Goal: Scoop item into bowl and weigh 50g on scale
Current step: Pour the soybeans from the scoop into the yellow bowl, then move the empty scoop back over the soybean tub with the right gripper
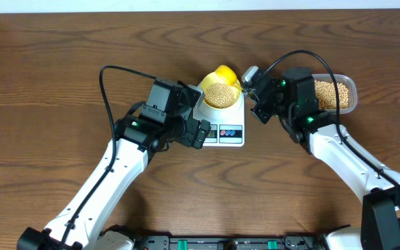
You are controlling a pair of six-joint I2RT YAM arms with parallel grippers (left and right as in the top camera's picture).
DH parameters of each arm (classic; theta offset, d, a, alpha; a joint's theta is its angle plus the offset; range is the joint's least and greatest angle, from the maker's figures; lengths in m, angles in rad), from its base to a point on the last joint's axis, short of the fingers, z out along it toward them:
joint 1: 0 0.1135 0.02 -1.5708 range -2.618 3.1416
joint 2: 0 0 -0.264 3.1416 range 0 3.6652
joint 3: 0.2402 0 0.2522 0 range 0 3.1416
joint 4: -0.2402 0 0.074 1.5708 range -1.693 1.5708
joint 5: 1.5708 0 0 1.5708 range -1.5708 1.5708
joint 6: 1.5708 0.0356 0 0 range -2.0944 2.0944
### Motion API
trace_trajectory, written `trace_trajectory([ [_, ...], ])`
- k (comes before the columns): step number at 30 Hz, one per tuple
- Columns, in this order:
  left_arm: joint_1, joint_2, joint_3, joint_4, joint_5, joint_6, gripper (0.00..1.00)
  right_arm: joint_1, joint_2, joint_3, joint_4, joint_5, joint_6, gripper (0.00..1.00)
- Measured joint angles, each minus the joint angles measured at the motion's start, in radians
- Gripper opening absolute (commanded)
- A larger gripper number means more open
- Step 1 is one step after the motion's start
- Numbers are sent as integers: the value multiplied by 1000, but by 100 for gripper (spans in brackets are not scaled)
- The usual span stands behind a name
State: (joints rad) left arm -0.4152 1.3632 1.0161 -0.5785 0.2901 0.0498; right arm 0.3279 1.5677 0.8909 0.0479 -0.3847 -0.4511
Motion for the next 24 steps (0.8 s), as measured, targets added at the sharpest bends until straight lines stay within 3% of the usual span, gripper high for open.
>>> trace_trajectory([
  [4,0,0,0,0,0,0,90,12,0,0,57,1,65,1],
  [14,0,0,0,0,0,0,90,-15,-109,0,137,26,383,1],
  [17,0,0,0,0,0,0,90,-90,-200,1,86,83,487,1],
  [24,0,0,0,0,0,0,90,-334,-343,2,-231,154,579,1],
])
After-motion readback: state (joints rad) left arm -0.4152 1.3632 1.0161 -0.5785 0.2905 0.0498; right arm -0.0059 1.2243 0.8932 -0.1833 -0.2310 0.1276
